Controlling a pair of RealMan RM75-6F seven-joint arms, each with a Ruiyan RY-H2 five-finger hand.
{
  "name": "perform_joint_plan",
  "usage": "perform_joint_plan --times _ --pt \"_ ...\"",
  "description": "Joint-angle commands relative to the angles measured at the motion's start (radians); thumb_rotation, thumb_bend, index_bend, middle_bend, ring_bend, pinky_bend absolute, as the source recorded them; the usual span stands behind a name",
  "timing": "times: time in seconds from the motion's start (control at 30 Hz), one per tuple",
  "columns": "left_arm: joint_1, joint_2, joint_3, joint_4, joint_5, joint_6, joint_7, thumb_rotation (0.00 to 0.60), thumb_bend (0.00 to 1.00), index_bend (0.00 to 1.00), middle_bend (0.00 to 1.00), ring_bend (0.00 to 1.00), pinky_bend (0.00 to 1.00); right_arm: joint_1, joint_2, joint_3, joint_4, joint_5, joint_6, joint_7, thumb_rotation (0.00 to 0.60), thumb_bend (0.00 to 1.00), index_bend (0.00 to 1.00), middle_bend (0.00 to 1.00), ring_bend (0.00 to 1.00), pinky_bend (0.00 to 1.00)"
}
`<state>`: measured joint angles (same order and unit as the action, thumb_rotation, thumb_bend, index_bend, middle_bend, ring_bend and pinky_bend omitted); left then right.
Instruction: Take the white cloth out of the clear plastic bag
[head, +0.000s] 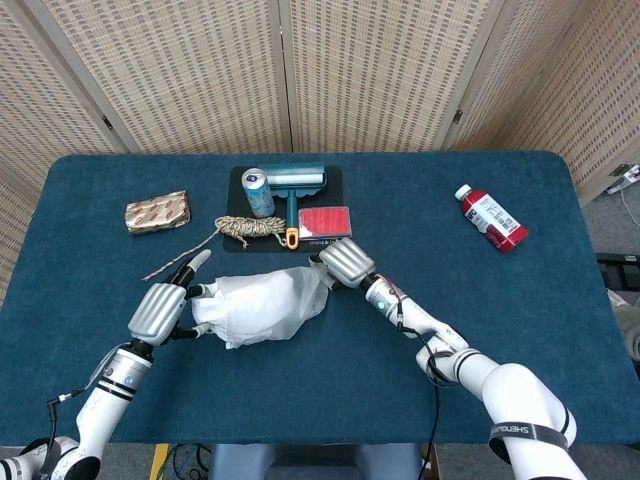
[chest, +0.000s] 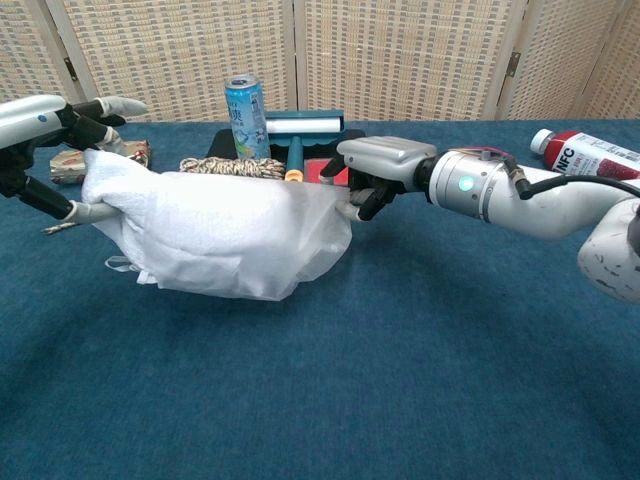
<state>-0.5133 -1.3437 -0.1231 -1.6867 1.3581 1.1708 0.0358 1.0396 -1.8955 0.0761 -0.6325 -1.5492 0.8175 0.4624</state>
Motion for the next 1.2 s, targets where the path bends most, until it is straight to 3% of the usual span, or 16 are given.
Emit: perform_joint_plan --times 0.03,0.2,0.8,1.2 --pt "0.005 0.005 0.002 0.002 -0.002 0.002 -0.001 0.6 0.33 0.67 0.0 0.0 0.21 -0.014 0.021 0.0 -0.018 0.003 0.018 -0.015 0.6 0.63 0.66 1.0 1.0 1.0" --pt "0.016 0.017 0.008 0.004 -0.003 0.009 -0.001 0.6 0.33 0.67 0.0 0.0 0.21 -0.052 0.082 0.001 -0.086 0.016 0.052 -0.063 0.6 0.63 0.67 1.0 1.0 1.0" --pt "0.06 0.056 0.027 0.032 -0.022 0.016 -0.01 0.6 0.33 0.67 0.0 0.0 0.21 -0.254 0.392 -0.01 -0.488 0.102 0.172 -0.334 0.6 0.64 0.67 1.0 1.0 1.0" --pt "0.078 0.069 0.023 0.049 -0.036 0.02 -0.017 0.6 0.33 0.67 0.0 0.0 0.21 -0.364 0.491 -0.026 -0.583 0.13 0.243 -0.393 0.6 0.63 0.67 1.0 1.0 1.0"
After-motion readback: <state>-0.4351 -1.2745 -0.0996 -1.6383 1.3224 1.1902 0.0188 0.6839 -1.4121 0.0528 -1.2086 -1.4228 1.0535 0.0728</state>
